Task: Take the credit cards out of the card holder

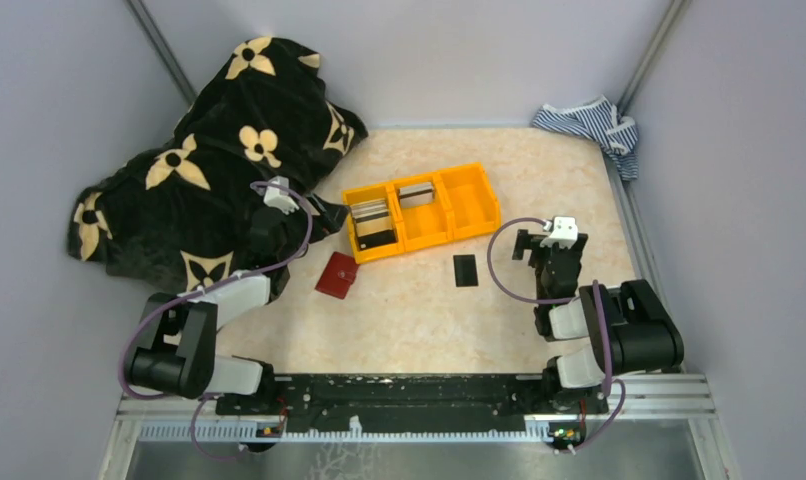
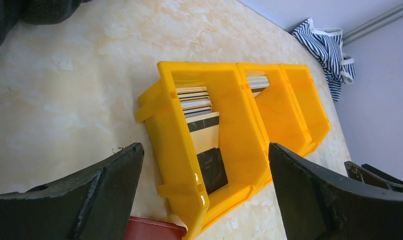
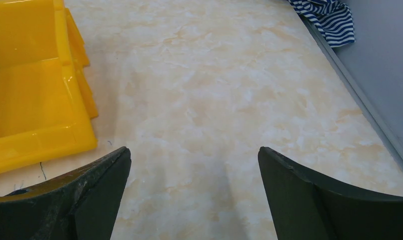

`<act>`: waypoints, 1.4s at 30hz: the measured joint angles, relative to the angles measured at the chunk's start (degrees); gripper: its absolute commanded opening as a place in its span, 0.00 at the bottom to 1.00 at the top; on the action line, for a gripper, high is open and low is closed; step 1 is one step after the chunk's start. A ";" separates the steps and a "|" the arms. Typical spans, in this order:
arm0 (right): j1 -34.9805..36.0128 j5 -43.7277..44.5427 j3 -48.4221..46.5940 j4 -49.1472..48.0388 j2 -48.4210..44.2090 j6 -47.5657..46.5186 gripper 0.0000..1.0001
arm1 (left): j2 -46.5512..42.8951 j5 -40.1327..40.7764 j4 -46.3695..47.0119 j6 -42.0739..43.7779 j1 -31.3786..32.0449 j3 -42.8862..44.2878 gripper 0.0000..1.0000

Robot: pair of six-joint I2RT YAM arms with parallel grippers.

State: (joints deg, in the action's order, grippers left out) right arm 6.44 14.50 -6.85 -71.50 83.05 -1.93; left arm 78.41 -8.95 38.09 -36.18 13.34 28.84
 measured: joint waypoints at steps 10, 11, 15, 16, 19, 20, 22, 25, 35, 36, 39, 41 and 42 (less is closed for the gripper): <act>0.07 0.81 0.02 0.22 -0.42 -0.04 0.99 | -0.31 1.57 3.39 0.72 0.00 -2.34 1.00; 0.31 1.31 0.02 1.11 -1.36 -0.09 0.99 | -0.44 1.36 5.38 0.92 0.00 -3.61 1.00; 1.90 3.98 -3.76 14.12 -9.81 1.01 0.99 | -0.15 0.87 11.30 0.98 -0.07 -7.32 1.00; 2.21 6.21 -7.10 21.05 -12.09 4.63 0.99 | 0.04 0.70 11.50 0.96 -0.20 -7.15 1.00; 1.75 11.23 -19.50 39.67 -14.71 16.22 0.99 | 0.61 -0.37 11.39 1.29 -0.28 -5.97 1.00; 1.22 11.58 -23.80 45.07 -14.75 19.23 0.96 | 0.74 -0.57 11.78 1.55 -0.28 -5.92 1.00; 0.63 10.80 -29.75 52.00 -14.82 23.98 0.91 | 1.42 -0.55 13.20 3.21 -0.28 -5.97 1.00; 1.03 7.37 -33.64 57.75 -15.02 28.94 0.91 | 2.64 0.52 13.18 4.68 -0.24 -5.95 0.99; 19.89 11.13 -44.22 70.01 -2.10 26.18 0.11 | 3.15 10.73 3.34 10.16 11.96 -2.27 0.94; 21.42 11.10 -44.24 70.34 -1.62 25.90 0.05 | 2.34 11.37 2.60 10.34 12.02 -2.23 0.94; 23.89 9.84 -44.59 71.21 -0.11 25.33 0.00 | -0.11 13.42 0.61 11.06 12.00 -2.29 0.94; 24.61 7.96 -45.86 72.24 1.90 25.05 0.00 | -1.11 15.15 -0.94 11.69 11.96 -2.29 0.96; 24.87 7.37 -46.42 72.32 2.71 25.05 0.00 | -1.18 16.11 -1.62 11.91 11.96 -2.34 0.97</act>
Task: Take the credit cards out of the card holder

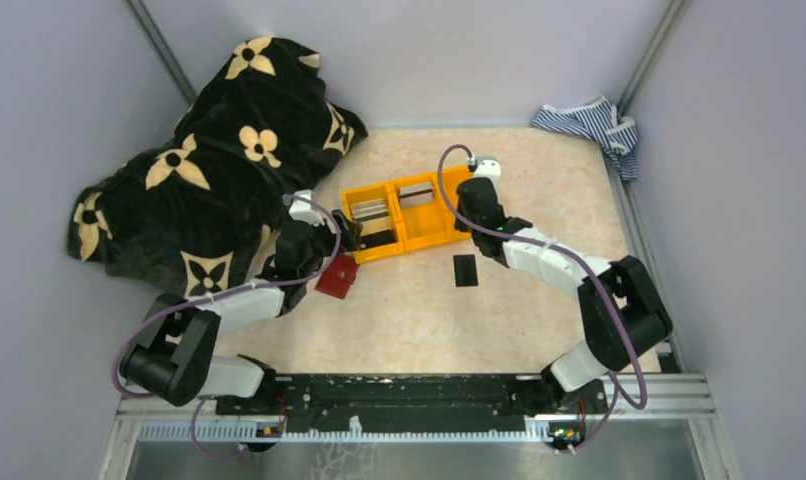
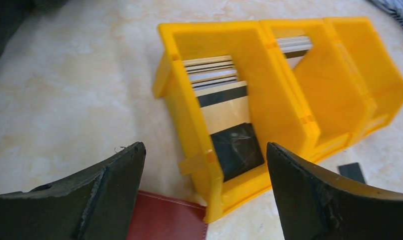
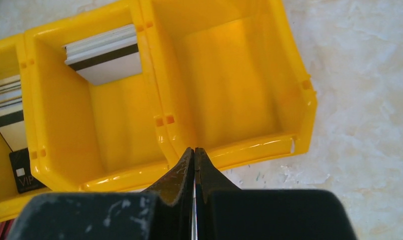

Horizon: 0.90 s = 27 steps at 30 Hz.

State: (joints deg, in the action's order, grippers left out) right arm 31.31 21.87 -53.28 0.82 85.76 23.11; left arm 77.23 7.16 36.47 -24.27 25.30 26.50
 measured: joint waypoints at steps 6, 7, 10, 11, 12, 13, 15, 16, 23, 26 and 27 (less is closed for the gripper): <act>2.34 -3.02 -0.46 0.09 2.05 -0.11 0.00 | 2.58 8.02 -3.10 -2.12 -0.07 -2.01 0.96; 2.45 -3.32 -0.46 0.09 2.10 -0.11 0.00 | 2.86 8.66 -3.32 -2.62 -0.04 -2.01 0.98; 2.64 -3.74 -0.48 0.11 2.29 -0.20 0.12 | 2.99 8.52 -5.01 -2.89 -0.04 -2.08 1.00; 2.64 -3.76 -0.50 0.11 2.38 -0.28 0.17 | 2.91 7.67 -5.40 -2.60 -0.04 -2.27 1.00; 2.64 -3.72 -0.52 0.07 2.56 -0.37 0.22 | 2.49 6.69 -5.64 -2.03 -0.04 -2.80 1.00; 2.64 -3.72 -0.63 0.11 2.80 -0.61 0.29 | 1.84 5.84 -5.66 -1.53 -0.04 -3.69 1.00; 2.64 -3.76 -1.11 0.11 3.41 -0.87 0.36 | -0.59 3.76 -5.99 -0.46 -0.04 -6.56 1.00; 2.64 -3.78 -1.27 -0.04 3.69 -0.92 0.36 | -2.14 2.78 -6.43 -0.02 -0.02 -8.11 1.00; 2.64 -5.03 -2.08 -0.35 6.27 -1.03 0.34 | -8.46 -0.11 -9.81 3.23 0.02 -11.21 0.99; 2.64 -5.51 -2.45 -0.20 7.04 -1.03 0.33 | -6.91 1.46 -11.23 3.30 0.02 -10.49 0.98; 2.64 -5.53 -2.64 0.04 7.10 -1.03 0.33 | -5.77 2.01 -11.39 3.28 0.00 -9.92 0.98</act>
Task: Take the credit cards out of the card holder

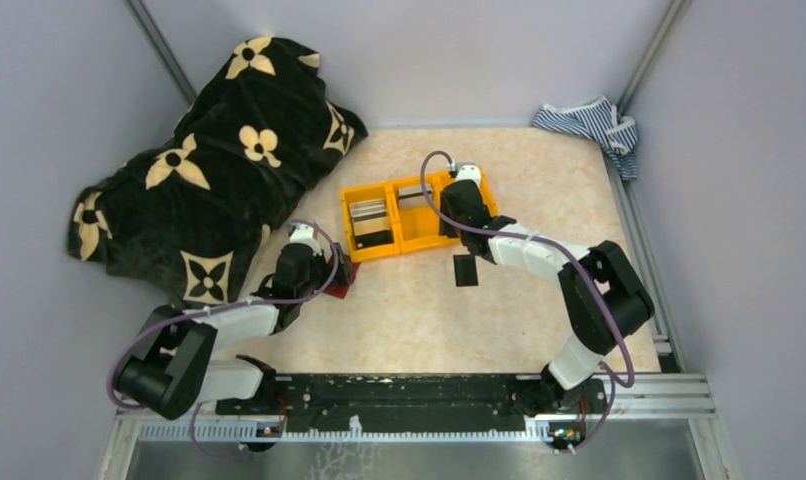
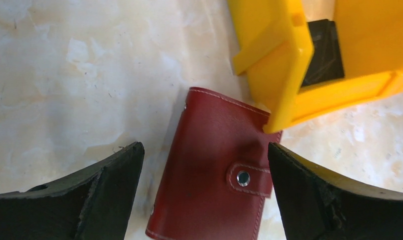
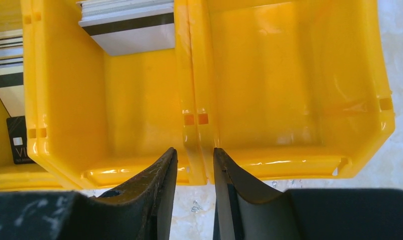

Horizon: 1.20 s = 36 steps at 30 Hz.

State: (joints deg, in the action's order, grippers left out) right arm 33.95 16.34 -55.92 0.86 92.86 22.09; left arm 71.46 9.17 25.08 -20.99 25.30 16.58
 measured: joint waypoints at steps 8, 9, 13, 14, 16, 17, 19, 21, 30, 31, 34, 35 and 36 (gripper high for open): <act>0.00 0.04 -1.55 0.11 0.20 -0.17 0.32 | 12.74 2.93 0.96 -0.76 0.00 9.44 0.99; 0.00 0.15 -1.55 0.07 0.20 -0.31 0.32 | 13.57 3.02 1.49 -0.83 0.00 9.97 0.99; -0.02 0.92 -1.66 0.02 0.57 -0.98 0.32 | 16.65 3.45 2.21 -1.11 0.00 12.68 1.00; -0.09 0.98 -1.97 0.15 0.98 -1.07 0.32 | 17.49 3.52 2.19 -1.22 0.00 13.53 1.00; -0.20 1.11 -3.15 0.02 2.34 -1.42 0.32 | 19.06 3.63 2.08 -1.31 0.00 15.23 1.00; -0.37 1.09 -3.87 0.00 3.26 -1.68 0.32 | 19.74 3.67 1.79 -1.42 0.00 16.13 1.00; -0.42 1.05 -4.24 0.02 3.72 -2.34 0.32 | 20.06 3.67 1.46 -1.44 -0.02 16.65 1.00; -0.44 0.96 -4.33 0.02 3.69 -2.93 0.47 | 19.69 3.30 1.38 -1.29 0.00 16.41 1.00; -0.44 -1.53 -4.52 -0.57 2.56 -3.98 0.72 | 7.98 -10.23 4.81 3.32 0.02 3.74 1.00; -0.44 -1.81 -4.52 -0.63 2.56 -3.96 0.72 | 7.39 -11.45 4.96 3.34 0.02 3.10 1.00; -0.44 -2.67 -4.52 -0.74 2.56 -3.89 0.72 | 5.88 -13.94 6.03 3.37 0.11 1.25 1.00; -0.44 -2.75 -4.52 -0.76 2.56 -3.89 0.72 | 5.18 -14.78 6.47 3.19 0.17 0.42 1.00; -0.44 -2.84 -4.52 -0.76 2.56 -3.89 0.70 | 4.48 -15.43 6.69 2.97 0.35 -0.28 1.00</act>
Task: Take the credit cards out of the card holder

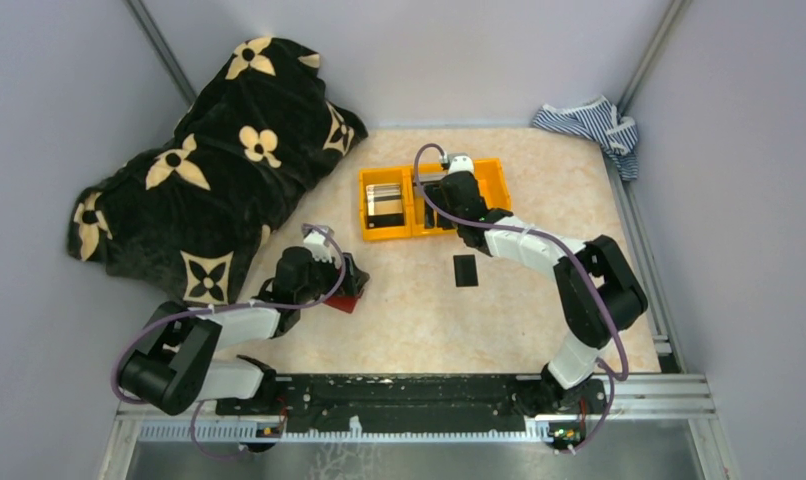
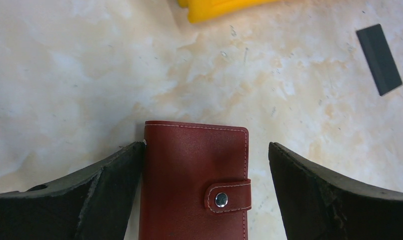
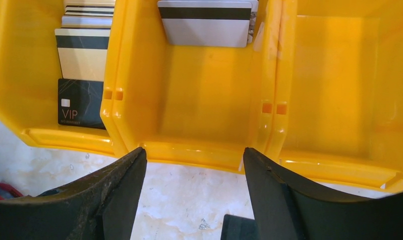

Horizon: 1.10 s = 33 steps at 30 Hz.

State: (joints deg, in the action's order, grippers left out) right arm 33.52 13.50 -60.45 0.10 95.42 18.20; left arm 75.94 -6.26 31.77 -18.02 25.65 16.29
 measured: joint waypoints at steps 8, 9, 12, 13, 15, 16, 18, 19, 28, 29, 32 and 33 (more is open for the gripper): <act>0.00 -0.09 0.07 -0.02 -1.07 0.09 0.59 | -2.23 -2.16 -0.96 -3.80 2.69 -1.18 0.99; 0.00 -0.09 0.09 0.02 -1.31 0.11 0.59 | -2.08 -2.16 -1.09 -4.31 3.28 -0.98 1.00; 0.00 0.09 0.72 0.11 -2.21 0.24 0.59 | -1.05 -2.23 -1.25 -5.11 5.25 -0.02 1.00; 0.00 0.17 0.98 0.26 -2.54 0.28 0.60 | -0.79 -2.25 -1.31 -5.25 5.84 0.24 1.00; 0.00 0.44 1.64 0.39 -3.37 0.37 0.60 | -0.74 -2.21 -1.90 -5.29 6.84 0.61 1.00; 0.00 0.59 1.99 0.42 -3.74 0.39 0.61 | -0.96 -2.05 -2.34 -5.20 7.08 0.66 1.00; 0.00 0.79 2.51 0.39 -4.28 0.39 0.61 | -2.36 -1.11 -4.87 -4.44 7.37 0.94 1.00; 0.00 0.79 2.84 0.37 -4.55 0.37 0.62 | -3.61 -0.35 -6.93 -3.98 7.39 1.25 1.00; 0.00 0.76 4.98 -0.81 -5.42 -0.31 0.67 | -16.06 1.33 -21.66 4.20 7.78 10.01 1.00; 0.00 0.76 4.96 -0.92 -5.44 -0.46 0.67 | -16.06 1.31 -21.70 4.31 7.87 10.03 1.00; 0.00 0.74 4.96 -0.90 -5.44 -0.74 0.67 | -14.95 1.31 -24.02 6.38 8.24 10.58 1.00; 0.00 0.76 4.96 -0.90 -5.44 -0.92 0.67 | -14.32 1.25 -25.03 6.88 8.37 10.71 1.00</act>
State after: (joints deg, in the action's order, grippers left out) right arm 33.52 14.26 -55.48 -0.80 89.97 17.28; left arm 61.63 -5.02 6.74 -11.14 34.02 27.00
